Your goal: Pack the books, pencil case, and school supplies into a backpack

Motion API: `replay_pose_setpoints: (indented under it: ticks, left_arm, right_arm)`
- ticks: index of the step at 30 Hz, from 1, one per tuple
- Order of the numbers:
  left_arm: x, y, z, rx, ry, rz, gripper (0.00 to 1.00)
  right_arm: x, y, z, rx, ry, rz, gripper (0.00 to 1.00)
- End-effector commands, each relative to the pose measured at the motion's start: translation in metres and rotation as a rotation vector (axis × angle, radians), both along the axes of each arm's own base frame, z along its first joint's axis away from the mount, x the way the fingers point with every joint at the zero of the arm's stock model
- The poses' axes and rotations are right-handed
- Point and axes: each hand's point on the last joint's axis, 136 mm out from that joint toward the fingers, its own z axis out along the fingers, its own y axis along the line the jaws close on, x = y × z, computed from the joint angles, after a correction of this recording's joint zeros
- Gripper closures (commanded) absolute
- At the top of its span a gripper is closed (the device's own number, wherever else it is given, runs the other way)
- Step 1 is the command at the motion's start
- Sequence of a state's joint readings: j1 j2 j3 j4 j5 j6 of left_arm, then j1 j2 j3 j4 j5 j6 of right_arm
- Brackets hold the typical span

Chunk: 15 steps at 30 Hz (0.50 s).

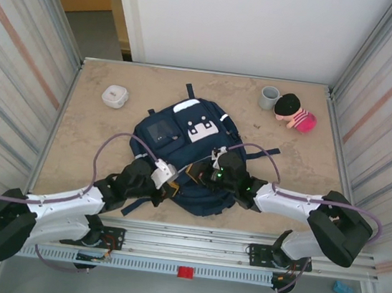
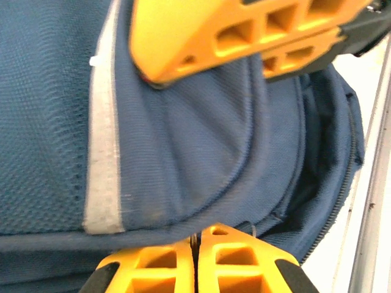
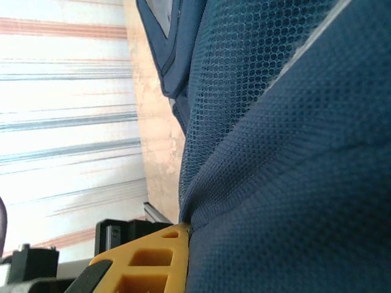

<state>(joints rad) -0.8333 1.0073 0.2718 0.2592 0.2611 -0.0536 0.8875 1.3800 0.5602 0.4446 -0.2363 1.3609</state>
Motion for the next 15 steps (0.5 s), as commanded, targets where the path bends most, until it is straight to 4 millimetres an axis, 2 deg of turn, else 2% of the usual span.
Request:
replay_pose_setpoints:
  ticks: [1, 3, 5, 7, 10, 15]
  left_arm:
    - [-0.016, -0.027, 0.039, -0.133, -0.051, -0.128, 1.00]
    - [-0.018, -0.028, 0.039, -0.138, -0.052, -0.131, 1.00]
    - [-0.014, -0.024, 0.036, -0.124, -0.052, -0.097, 1.00]
    - [-0.011, -0.019, 0.032, -0.107, -0.062, -0.067, 1.00]
    - [-0.010, -0.013, 0.029, -0.103, -0.076, -0.044, 1.00]
    - [-0.011, -0.010, 0.030, -0.102, -0.086, -0.043, 1.00]
  right_arm:
    - [0.017, 0.010, 0.031, 0.054, -0.094, -0.039, 1.00]
    - [0.016, 0.006, 0.029, 0.040, -0.090, -0.038, 0.95]
    - [0.014, 0.000, 0.029, 0.027, -0.089, -0.034, 0.75]
    - [0.012, -0.008, 0.026, 0.001, -0.086, -0.037, 0.61]
    - [0.013, -0.027, 0.023, -0.030, -0.079, -0.062, 0.54]
    - [0.022, -0.050, 0.021, -0.019, -0.066, -0.103, 0.52]
